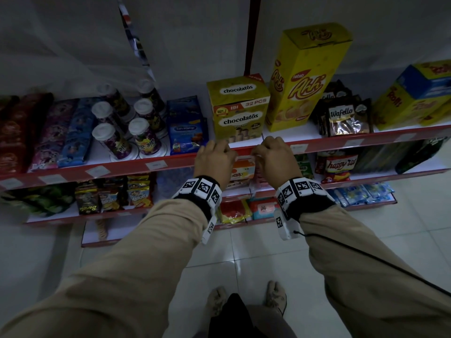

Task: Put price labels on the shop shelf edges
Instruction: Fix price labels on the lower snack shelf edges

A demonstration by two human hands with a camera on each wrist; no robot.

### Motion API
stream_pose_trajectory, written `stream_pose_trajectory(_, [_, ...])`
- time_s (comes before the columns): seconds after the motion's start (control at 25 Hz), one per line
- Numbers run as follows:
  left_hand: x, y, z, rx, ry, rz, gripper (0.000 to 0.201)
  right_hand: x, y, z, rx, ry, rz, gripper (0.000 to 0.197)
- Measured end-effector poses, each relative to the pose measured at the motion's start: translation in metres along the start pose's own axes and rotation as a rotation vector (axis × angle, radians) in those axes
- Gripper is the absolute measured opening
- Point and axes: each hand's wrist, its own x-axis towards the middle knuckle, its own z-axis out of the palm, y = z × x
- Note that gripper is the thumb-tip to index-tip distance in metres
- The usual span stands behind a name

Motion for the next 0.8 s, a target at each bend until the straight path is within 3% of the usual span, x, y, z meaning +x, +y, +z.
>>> stream_pose_trajectory(0.48, [-0.007,-0.009,-0.008,-0.061,0.093,0.016,0.021,0.003,0.002,-0.005,0.006,0.050,0.018,0.020])
stream_pose_trajectory(0.6, [-0.012,-0.012,-0.009,-0.008,0.076,0.004,0.027,0.001,0.002,-0.004,-0.011,0.050,0.041,0.022])
stream_pose_trajectory(0.8, [-0.028,-0.030,-0.017,0.053,0.007,-0.095,0.035,0.006,-0.018,-0.006,-0.011,0.030,-0.048,0.026])
